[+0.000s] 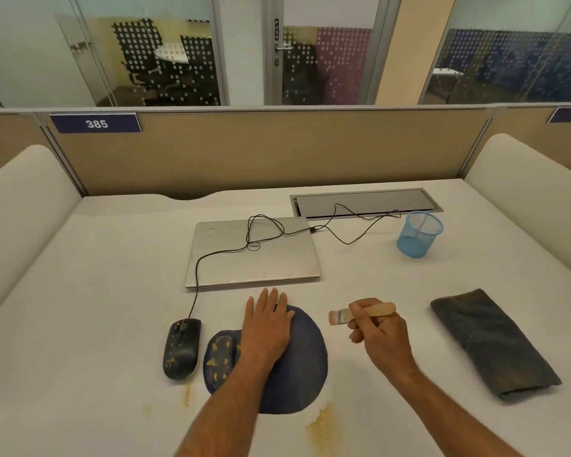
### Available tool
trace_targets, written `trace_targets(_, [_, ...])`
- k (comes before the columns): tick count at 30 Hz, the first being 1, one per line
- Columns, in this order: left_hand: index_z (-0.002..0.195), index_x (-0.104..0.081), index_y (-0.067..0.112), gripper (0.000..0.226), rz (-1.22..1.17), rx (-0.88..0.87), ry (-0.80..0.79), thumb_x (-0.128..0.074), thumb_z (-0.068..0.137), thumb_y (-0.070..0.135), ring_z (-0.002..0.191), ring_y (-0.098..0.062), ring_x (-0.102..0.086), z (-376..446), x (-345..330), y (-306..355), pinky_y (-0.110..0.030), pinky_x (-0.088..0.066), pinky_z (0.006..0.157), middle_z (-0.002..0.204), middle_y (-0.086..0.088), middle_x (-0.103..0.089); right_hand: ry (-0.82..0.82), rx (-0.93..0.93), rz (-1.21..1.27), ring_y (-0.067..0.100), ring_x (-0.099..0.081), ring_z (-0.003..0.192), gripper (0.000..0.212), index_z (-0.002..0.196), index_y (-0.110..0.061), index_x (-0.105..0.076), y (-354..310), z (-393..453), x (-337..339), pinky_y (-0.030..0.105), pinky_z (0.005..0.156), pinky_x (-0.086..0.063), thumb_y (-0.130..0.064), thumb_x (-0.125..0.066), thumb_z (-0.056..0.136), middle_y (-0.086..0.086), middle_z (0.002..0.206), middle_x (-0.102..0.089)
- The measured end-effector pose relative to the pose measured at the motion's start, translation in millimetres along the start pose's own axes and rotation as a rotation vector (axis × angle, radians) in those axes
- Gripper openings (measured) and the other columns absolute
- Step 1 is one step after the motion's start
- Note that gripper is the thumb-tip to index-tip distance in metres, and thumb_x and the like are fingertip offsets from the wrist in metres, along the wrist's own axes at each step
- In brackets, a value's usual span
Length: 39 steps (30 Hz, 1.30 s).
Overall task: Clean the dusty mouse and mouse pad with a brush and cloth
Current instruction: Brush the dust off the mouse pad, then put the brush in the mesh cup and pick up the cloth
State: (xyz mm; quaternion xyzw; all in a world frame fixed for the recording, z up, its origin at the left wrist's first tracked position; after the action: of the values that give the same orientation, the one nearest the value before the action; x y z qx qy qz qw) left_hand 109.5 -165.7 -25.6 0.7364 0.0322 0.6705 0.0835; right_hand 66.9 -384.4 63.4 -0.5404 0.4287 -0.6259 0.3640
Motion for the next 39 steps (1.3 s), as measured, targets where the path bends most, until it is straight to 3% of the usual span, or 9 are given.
trace_targets(6, [0.157,-0.019,0.017,0.057,0.006,-0.149,0.132,-0.021,0.107,0.045,0.153,-0.025,-0.004,21,23,49,-0.047,-0.005,0.124,0.166,-0.006,-0.015,0.166,0.107,-0.129,0.01,-0.066,0.054,0.012,0.083,-0.024,-0.061,-18,66,53,0.025,0.052,-0.054,-0.021,-0.058,0.094,-0.001,0.074,-0.07])
trace_targets(9, [0.158,-0.01,0.016,0.062,0.001,-0.195,0.099,-0.02,0.106,0.048,0.153,-0.025,-0.001,40,25,76,-0.046,-0.001,0.124,0.167,-0.007,-0.008,0.221,0.17,-0.26,0.014,-0.068,0.063,0.009,0.085,-0.024,-0.064,-28,108,83,0.03,0.058,-0.055,-0.022,-0.06,0.093,-0.002,0.08,-0.071])
trace_targets(12, [0.159,-0.003,0.016,0.065,0.003,-0.231,0.056,-0.02,0.106,0.049,0.153,-0.025,0.006,59,20,99,-0.044,0.005,0.124,0.167,-0.007,0.0,0.279,0.184,-0.396,0.025,-0.066,0.08,0.014,0.094,-0.013,-0.07,-32,155,116,0.029,0.063,-0.053,-0.024,-0.061,0.092,0.009,0.095,-0.072])
trace_targets(16, [0.158,0.0,0.015,0.069,0.004,-0.262,0.013,-0.023,0.105,0.051,0.153,-0.025,0.011,84,9,122,-0.041,0.01,0.122,0.167,-0.007,0.005,0.312,0.168,-0.482,0.021,-0.062,0.079,0.013,0.09,-0.015,-0.07,-27,206,157,0.03,0.061,-0.05,-0.024,-0.062,0.091,0.007,0.097,-0.072])
trace_targets(21, [0.158,0.003,0.014,0.07,-0.027,-0.287,-0.019,-0.017,0.104,0.054,0.152,-0.021,0.015,100,-13,133,-0.035,0.017,0.12,0.166,-0.005,0.009,0.277,0.11,-0.559,0.019,-0.063,0.08,0.009,0.087,-0.02,-0.072,-5,247,178,0.029,0.071,-0.051,-0.026,-0.067,0.087,0.0,0.096,-0.073])
trace_targets(25, [0.159,0.002,0.016,0.071,-0.041,-0.299,0.046,-0.012,0.102,0.056,0.151,-0.017,0.017,100,-18,130,-0.033,0.022,0.118,0.166,-0.001,0.011,0.205,0.018,-0.606,0.021,-0.064,0.087,0.013,0.096,-0.02,-0.073,20,266,176,0.03,0.07,-0.055,-0.027,-0.067,0.087,0.005,0.101,-0.072])
trace_targets(33, [0.159,-0.005,0.016,0.071,-0.072,-0.308,0.059,-0.015,0.101,0.056,0.151,-0.017,0.016,100,-14,131,-0.037,0.017,0.12,0.166,0.0,0.005,0.043,-0.02,-0.852,0.032,-0.06,0.1,0.036,0.118,-0.014,-0.066,48,280,157,0.043,0.082,-0.056,-0.033,-0.042,0.099,0.019,0.111,-0.067])
trace_targets(39, [0.159,0.002,0.018,0.07,-0.058,-0.303,0.037,-0.013,0.102,0.056,0.148,-0.015,0.023,100,-15,130,-0.036,0.017,0.119,0.165,0.002,0.011,-0.064,0.016,-1.057,0.03,-0.053,0.103,0.037,0.121,-0.02,-0.061,52,281,153,0.04,0.085,-0.05,-0.036,-0.035,0.1,0.019,0.115,-0.063])
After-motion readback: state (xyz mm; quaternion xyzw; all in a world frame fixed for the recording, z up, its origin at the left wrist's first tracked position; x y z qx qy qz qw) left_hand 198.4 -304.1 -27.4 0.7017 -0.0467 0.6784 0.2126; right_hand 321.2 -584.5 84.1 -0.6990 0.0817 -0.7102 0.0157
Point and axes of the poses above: each hand's wrist, its own z-axis towards the middle knuckle, its own x-axis out of the back of the hand, y = z × x, the point moved 3 cm from there along z, towards the middle knuckle
